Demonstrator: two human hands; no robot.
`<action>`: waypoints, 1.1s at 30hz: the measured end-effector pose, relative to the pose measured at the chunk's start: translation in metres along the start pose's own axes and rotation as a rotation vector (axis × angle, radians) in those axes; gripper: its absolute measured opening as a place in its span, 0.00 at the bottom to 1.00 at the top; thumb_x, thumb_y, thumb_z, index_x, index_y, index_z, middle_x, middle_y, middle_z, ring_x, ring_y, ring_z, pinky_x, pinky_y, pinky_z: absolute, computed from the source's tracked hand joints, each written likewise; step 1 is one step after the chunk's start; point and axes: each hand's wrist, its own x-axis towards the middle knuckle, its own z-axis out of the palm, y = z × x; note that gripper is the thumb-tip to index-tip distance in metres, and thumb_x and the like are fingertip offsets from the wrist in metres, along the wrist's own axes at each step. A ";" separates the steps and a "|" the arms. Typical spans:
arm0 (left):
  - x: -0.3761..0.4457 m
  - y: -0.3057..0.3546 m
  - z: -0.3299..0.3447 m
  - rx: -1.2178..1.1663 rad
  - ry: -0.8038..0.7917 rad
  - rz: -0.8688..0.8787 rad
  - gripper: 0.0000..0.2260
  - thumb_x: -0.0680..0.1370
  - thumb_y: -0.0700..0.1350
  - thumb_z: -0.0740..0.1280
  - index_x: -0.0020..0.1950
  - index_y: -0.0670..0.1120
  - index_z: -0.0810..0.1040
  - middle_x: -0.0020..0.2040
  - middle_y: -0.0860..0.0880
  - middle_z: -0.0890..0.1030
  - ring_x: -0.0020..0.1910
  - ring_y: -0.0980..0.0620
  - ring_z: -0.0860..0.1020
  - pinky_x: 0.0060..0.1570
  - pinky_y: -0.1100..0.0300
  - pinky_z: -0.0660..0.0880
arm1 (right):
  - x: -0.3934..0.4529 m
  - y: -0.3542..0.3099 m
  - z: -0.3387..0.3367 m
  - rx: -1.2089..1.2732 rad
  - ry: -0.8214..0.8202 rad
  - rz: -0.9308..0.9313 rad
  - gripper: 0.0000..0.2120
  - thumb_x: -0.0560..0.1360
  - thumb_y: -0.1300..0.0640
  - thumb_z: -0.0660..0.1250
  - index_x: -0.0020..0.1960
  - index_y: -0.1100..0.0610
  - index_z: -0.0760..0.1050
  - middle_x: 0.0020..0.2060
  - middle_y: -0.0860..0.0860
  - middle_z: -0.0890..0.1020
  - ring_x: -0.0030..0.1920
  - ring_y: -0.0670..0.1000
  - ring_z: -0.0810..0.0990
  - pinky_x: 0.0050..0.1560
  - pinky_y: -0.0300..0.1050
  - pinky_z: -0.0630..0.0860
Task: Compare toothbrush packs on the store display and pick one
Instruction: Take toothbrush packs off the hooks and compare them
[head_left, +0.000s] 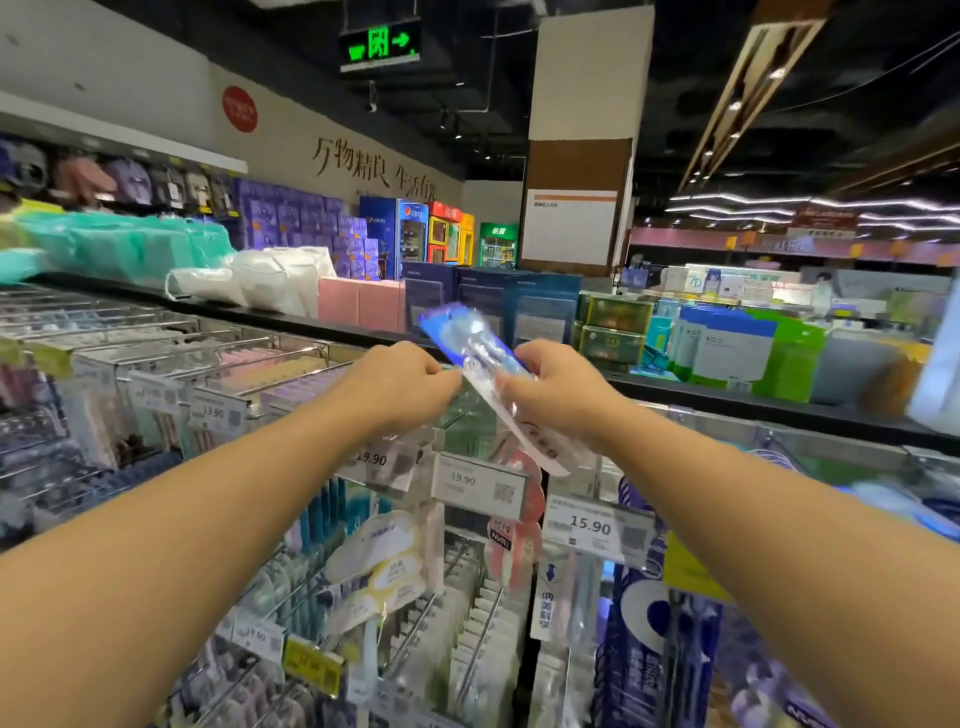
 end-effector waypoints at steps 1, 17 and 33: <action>0.001 0.007 0.001 -0.118 -0.015 -0.025 0.21 0.81 0.59 0.63 0.51 0.44 0.85 0.44 0.44 0.86 0.46 0.44 0.83 0.43 0.55 0.75 | -0.001 -0.001 -0.006 0.118 0.021 0.003 0.12 0.78 0.52 0.68 0.59 0.56 0.79 0.47 0.52 0.84 0.48 0.54 0.83 0.47 0.52 0.81; -0.009 0.143 0.046 -1.169 -0.271 0.134 0.11 0.84 0.48 0.65 0.67 0.56 0.75 0.58 0.45 0.86 0.56 0.41 0.86 0.55 0.36 0.82 | -0.066 0.034 -0.119 0.688 0.084 0.008 0.19 0.75 0.61 0.76 0.65 0.57 0.78 0.54 0.60 0.86 0.52 0.60 0.88 0.52 0.58 0.85; -0.011 0.197 0.065 -0.896 -0.247 0.203 0.07 0.83 0.42 0.66 0.59 0.50 0.73 0.59 0.38 0.83 0.58 0.38 0.83 0.63 0.33 0.76 | -0.146 0.137 -0.205 -0.413 -0.310 0.230 0.26 0.75 0.51 0.75 0.72 0.51 0.76 0.67 0.49 0.79 0.65 0.52 0.78 0.66 0.48 0.74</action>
